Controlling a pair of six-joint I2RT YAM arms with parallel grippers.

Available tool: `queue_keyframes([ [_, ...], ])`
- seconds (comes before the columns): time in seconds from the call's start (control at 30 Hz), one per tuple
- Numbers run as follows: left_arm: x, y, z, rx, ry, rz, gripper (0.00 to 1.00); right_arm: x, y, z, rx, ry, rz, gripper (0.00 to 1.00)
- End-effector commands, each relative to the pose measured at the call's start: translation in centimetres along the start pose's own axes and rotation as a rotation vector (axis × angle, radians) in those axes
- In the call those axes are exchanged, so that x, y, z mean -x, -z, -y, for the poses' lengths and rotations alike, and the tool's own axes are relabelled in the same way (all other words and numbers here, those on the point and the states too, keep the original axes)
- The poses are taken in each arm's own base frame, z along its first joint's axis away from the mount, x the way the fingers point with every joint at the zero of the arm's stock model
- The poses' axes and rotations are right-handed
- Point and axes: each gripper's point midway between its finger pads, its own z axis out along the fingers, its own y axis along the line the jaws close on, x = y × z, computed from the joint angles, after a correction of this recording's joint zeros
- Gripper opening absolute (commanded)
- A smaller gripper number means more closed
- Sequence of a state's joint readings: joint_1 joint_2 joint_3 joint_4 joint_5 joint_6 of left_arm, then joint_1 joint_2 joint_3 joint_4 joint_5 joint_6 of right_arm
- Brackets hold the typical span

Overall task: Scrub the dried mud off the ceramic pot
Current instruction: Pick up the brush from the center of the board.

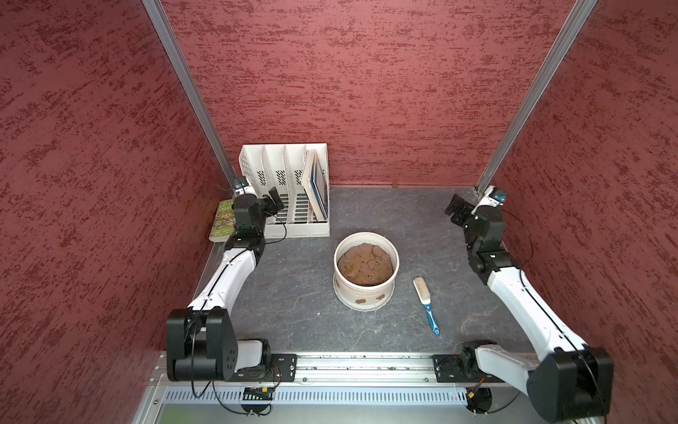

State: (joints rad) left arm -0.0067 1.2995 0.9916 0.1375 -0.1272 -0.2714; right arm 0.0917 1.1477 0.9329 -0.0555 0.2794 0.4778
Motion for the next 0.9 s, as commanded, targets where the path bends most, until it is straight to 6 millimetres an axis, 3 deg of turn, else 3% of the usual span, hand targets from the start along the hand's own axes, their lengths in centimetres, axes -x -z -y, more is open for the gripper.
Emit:
queue_keyframes([
  [0.0,-5.8,2.0,5.8,-0.089,0.054,-0.229,1.00,-15.6,1.4,5.2,-0.288,-0.059,-0.649,0.91],
  [0.07,-5.3,3.4,10.2,-0.132,-0.050,-0.204,1.00,-17.1,4.0,5.2,-0.378,0.015,-0.771,0.96],
  [0.2,-4.1,5.1,16.2,-0.204,-0.120,-0.187,1.00,-16.8,10.2,4.9,-0.339,0.115,-0.859,0.98],
  [0.33,-3.4,6.3,20.1,-0.264,-0.166,-0.167,1.00,-17.4,15.8,4.6,-0.222,0.057,-0.930,0.96],
  [0.43,-3.4,7.5,22.2,-0.262,-0.241,-0.182,1.00,-20.1,19.1,5.8,-0.233,0.091,-1.036,0.90],
  [0.53,-4.3,8.9,23.1,-0.260,-0.282,-0.200,1.00,-21.9,20.3,6.5,-0.202,0.145,-1.070,0.87],
  [0.67,-6.6,11.0,23.0,-0.307,-0.176,-0.345,0.93,-24.8,21.4,7.1,-0.205,0.162,-1.159,0.78],
  [0.87,-7.7,13.7,22.5,-0.419,-0.115,-0.431,0.87,-26.6,20.2,7.5,-0.264,0.235,-1.167,0.71],
])
